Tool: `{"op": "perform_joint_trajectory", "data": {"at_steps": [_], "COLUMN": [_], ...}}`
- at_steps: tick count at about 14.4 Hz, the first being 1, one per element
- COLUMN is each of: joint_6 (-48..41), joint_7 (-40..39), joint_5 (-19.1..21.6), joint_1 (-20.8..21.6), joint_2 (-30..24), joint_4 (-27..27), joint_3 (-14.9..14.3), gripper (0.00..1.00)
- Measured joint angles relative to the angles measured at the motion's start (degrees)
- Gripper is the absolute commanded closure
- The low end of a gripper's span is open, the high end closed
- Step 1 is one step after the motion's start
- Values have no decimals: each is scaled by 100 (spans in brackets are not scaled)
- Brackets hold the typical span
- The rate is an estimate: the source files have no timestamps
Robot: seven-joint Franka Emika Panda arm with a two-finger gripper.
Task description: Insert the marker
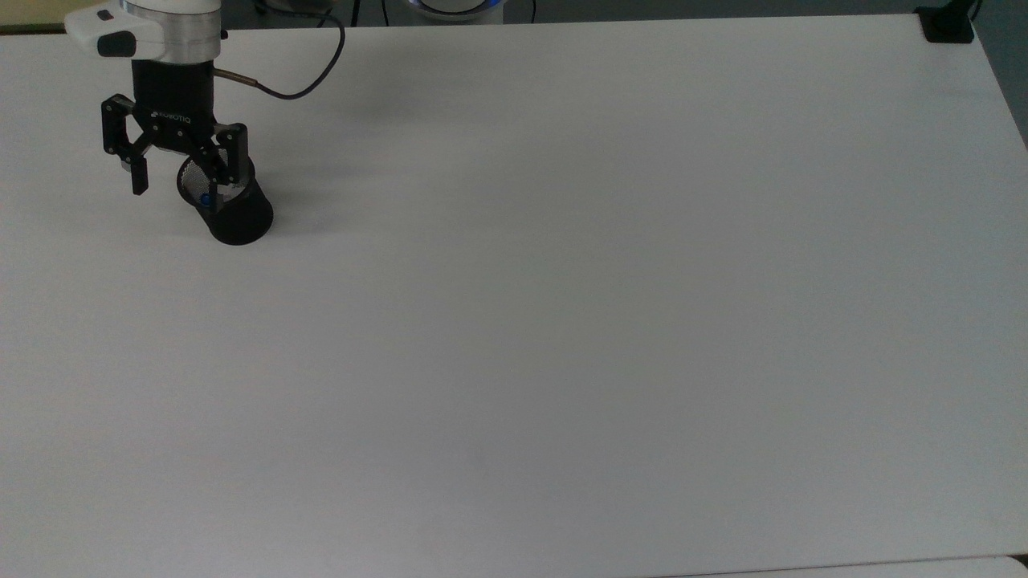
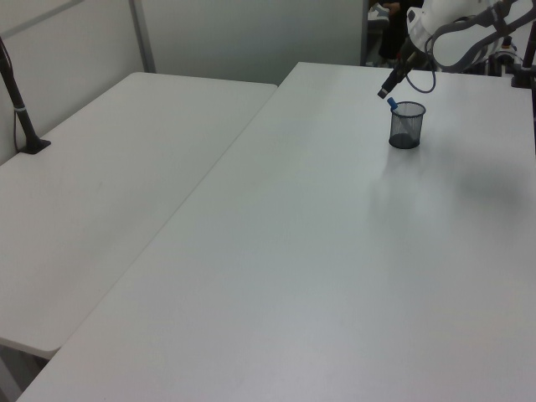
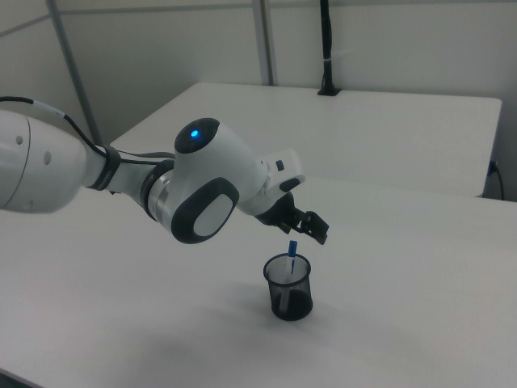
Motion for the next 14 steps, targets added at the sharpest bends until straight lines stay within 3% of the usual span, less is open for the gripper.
{"op": "perform_joint_trajectory", "data": {"at_steps": [3, 6, 9, 14], "joint_6": [-532, -2175, -4021, -6022], "joint_7": [10, 132, 417, 1126], "joint_5": [0, 1, 4, -18], "joint_1": [15, 86, 422, 1230], "joint_2": [-60, -278, -426, -493], "joint_4": [54, 540, 1398, 2247], "joint_3": [19, 76, 93, 118], "gripper": [0, 0, 0, 0]}}
